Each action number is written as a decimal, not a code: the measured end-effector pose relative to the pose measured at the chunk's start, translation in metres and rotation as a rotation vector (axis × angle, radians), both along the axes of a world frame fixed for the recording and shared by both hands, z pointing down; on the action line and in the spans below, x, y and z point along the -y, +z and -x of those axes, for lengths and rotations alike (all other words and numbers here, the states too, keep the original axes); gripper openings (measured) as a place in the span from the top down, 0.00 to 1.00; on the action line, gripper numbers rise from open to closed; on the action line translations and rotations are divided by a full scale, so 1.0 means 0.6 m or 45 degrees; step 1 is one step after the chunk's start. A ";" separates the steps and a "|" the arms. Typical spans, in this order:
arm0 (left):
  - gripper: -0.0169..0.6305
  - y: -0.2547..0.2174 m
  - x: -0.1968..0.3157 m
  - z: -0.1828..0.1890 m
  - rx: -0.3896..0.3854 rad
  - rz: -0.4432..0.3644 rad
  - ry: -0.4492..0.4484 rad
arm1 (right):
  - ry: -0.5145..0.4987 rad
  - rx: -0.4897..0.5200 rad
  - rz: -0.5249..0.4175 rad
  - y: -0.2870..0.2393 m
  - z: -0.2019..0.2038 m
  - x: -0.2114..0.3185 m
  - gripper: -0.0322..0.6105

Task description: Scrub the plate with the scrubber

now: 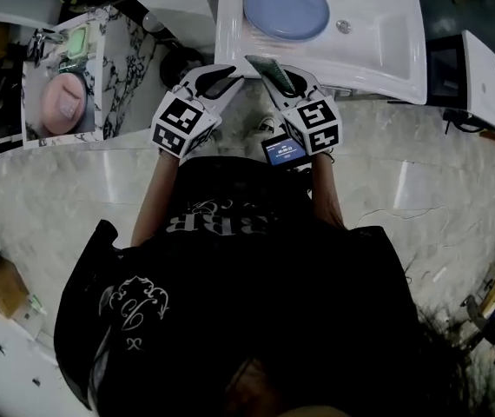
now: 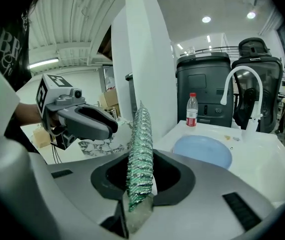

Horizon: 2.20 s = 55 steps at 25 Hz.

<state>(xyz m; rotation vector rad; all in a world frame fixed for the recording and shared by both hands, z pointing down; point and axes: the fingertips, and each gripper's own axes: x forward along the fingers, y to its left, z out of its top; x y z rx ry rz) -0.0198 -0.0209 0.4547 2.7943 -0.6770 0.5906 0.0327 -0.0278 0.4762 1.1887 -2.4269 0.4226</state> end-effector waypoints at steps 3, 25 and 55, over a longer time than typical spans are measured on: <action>0.83 -0.003 -0.014 0.046 0.008 -0.019 0.083 | 0.100 0.032 -0.015 -0.007 0.046 -0.005 0.81; 0.83 -0.013 -0.149 0.246 -0.053 -0.028 0.430 | 0.458 0.107 -0.031 -0.033 0.248 -0.139 0.81; 0.83 -0.023 -0.232 0.201 -0.047 -0.047 0.419 | 0.455 0.049 -0.018 -0.030 0.202 -0.249 0.81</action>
